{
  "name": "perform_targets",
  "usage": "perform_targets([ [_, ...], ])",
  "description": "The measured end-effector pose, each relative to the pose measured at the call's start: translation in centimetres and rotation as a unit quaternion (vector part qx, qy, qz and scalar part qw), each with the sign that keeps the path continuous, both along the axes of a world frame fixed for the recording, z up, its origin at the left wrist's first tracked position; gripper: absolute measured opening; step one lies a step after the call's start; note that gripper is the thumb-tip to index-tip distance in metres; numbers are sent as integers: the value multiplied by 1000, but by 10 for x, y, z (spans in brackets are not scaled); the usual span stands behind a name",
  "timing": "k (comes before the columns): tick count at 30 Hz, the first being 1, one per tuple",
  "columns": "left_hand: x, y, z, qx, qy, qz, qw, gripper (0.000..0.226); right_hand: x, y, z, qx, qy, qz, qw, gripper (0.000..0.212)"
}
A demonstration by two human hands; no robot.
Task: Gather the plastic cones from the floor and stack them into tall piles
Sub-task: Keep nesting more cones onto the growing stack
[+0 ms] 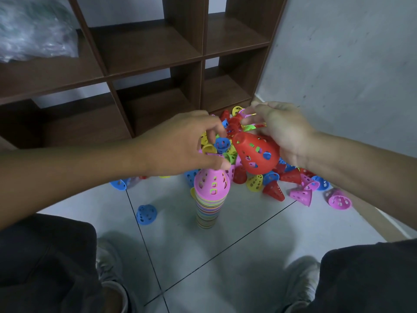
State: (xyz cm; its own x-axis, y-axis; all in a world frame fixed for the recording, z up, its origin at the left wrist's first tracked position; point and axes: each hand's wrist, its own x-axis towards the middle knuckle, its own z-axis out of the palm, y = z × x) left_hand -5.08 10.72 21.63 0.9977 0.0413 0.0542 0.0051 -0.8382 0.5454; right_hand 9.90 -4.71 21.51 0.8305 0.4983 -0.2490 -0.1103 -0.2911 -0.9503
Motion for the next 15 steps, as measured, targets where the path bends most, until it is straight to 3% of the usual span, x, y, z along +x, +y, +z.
perform_targets([
  [7,-1,-11,7,-90,-80,17,993,50,-14,6,6,49,79,-6,996,42],
  [15,1,-3,9,-39,-137,15,990,40,-16,8,8,60,100,24,993,46],
])
